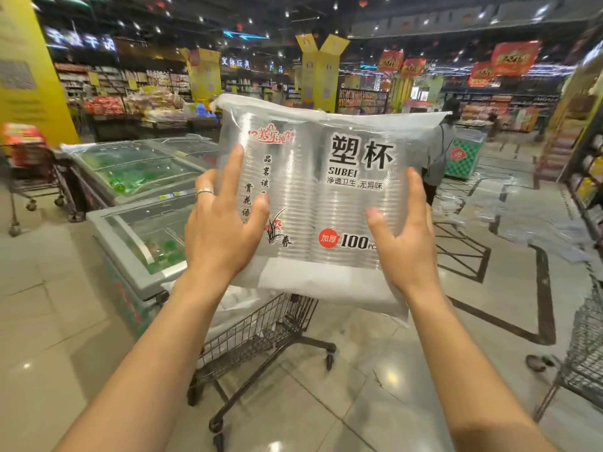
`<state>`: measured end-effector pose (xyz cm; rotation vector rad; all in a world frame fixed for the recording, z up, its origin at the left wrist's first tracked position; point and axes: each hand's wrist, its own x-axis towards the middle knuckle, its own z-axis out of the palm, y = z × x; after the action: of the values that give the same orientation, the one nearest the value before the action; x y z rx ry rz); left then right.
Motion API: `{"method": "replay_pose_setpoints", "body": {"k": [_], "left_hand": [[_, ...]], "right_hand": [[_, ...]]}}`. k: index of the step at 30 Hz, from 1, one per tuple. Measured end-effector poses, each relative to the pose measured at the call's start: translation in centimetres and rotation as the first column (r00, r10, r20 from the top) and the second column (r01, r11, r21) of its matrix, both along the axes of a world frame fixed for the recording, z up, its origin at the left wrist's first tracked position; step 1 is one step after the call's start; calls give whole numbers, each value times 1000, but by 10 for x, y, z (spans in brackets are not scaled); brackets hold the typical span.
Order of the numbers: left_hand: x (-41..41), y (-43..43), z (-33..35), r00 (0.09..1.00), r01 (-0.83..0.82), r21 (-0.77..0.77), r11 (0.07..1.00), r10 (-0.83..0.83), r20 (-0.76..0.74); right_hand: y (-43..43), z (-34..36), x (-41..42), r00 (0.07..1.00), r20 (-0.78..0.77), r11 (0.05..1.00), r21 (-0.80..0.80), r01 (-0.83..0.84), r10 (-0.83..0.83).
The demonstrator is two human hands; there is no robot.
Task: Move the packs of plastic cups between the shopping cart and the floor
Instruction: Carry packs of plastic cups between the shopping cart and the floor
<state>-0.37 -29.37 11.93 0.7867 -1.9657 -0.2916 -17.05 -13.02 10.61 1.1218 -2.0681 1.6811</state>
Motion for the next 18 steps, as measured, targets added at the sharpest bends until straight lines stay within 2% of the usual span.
{"method": "replay_pose_setpoints", "body": {"k": [7, 18], "left_hand": [[-67, -85, -22, 1000, -7, 32, 999, 7, -4], [-162, -259, -47, 994, -104, 122, 987, 106, -13]], "right_hand": [[-83, -17, -74, 999, -14, 999, 37, -38, 38], [-283, -33, -189, 991, 5, 988, 83, -131, 131]]}}
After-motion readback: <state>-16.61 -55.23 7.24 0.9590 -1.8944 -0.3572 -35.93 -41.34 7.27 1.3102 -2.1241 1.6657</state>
